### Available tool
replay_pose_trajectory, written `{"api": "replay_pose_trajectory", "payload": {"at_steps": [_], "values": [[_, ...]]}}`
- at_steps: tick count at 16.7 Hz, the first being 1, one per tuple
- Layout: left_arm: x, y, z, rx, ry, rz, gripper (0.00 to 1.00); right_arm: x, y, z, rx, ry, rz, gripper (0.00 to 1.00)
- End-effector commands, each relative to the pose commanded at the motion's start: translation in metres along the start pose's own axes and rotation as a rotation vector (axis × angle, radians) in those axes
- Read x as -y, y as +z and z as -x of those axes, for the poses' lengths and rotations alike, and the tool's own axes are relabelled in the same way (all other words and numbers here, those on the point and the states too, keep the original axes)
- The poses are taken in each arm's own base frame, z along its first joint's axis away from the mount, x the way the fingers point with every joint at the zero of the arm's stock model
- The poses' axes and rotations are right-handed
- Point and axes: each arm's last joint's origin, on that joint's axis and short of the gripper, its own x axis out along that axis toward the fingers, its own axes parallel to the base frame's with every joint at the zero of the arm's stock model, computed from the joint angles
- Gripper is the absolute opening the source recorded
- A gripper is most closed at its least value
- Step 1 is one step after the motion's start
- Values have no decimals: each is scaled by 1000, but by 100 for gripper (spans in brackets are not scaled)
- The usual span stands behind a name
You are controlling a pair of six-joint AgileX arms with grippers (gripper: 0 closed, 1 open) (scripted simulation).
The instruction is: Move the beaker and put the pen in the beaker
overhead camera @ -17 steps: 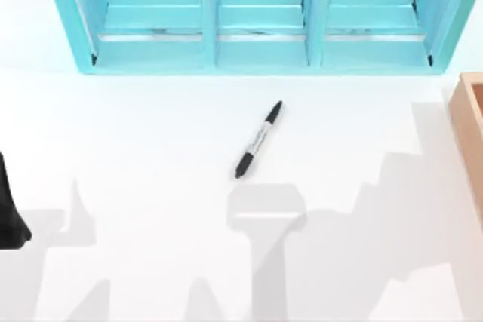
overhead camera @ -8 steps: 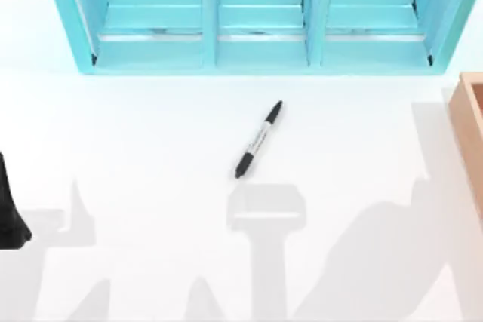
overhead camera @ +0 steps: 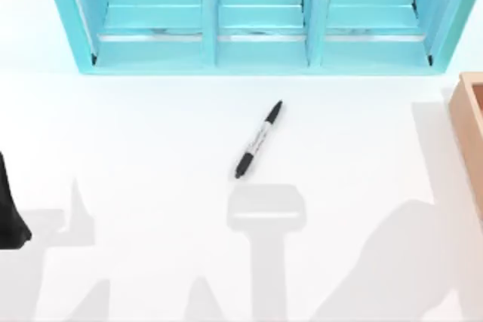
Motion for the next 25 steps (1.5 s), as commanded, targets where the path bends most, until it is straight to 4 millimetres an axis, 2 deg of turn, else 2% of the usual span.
{"api": "replay_pose_trajectory", "payload": {"at_steps": [13, 23, 25], "values": [[0, 0, 0, 0, 0, 0, 100, 0, 0, 0, 0, 0, 0, 2], [0, 0, 0, 0, 0, 0, 100, -1, 0, 1, 1, 0, -1, 0], [0, 0, 0, 0, 0, 0, 100, -10, 7, 12, 6, -2, -3, 0]]}}
